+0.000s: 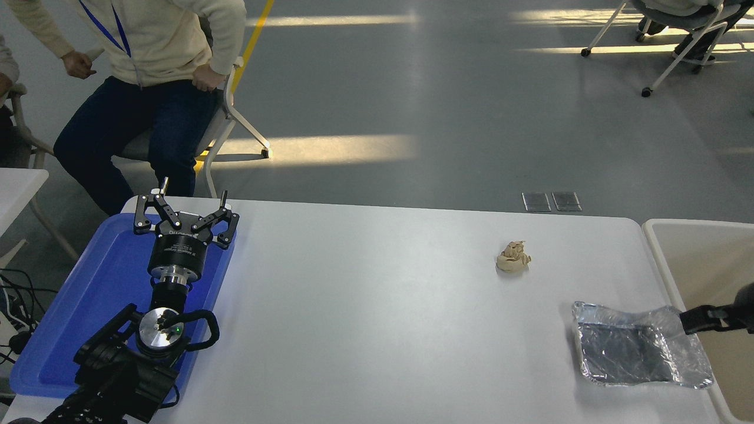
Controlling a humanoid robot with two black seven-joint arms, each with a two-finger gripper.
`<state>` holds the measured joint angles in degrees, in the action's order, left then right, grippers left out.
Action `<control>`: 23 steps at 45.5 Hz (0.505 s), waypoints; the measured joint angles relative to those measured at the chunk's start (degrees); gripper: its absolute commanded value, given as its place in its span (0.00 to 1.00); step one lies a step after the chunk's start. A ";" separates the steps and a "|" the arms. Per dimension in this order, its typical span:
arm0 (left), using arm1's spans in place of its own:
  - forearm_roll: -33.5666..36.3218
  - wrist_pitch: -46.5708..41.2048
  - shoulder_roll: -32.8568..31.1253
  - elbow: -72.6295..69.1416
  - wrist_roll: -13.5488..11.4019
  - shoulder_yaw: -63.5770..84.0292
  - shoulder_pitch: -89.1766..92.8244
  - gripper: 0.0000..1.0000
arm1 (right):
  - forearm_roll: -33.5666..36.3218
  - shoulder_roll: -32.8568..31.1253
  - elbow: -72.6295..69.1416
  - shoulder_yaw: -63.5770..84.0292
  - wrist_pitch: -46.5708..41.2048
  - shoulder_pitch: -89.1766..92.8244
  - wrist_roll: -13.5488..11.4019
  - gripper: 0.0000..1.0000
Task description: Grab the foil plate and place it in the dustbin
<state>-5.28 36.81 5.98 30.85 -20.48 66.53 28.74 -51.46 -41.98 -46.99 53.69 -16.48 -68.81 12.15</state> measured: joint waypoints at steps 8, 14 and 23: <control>0.01 0.00 0.00 0.00 0.00 0.00 0.00 1.00 | 0.18 2.00 3.21 -0.30 3.62 4.65 0.15 1.00; 0.00 0.00 0.00 0.00 0.00 0.00 0.00 1.00 | 0.47 3.39 5.37 -1.32 5.75 7.61 0.22 1.00; 0.00 0.01 0.00 0.00 0.00 0.00 0.00 1.00 | 0.94 4.50 7.34 -2.85 7.45 10.40 0.28 0.87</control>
<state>-5.27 36.82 5.98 30.85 -20.48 66.53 28.74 -50.52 -37.49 -39.65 50.84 -9.03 -58.40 12.43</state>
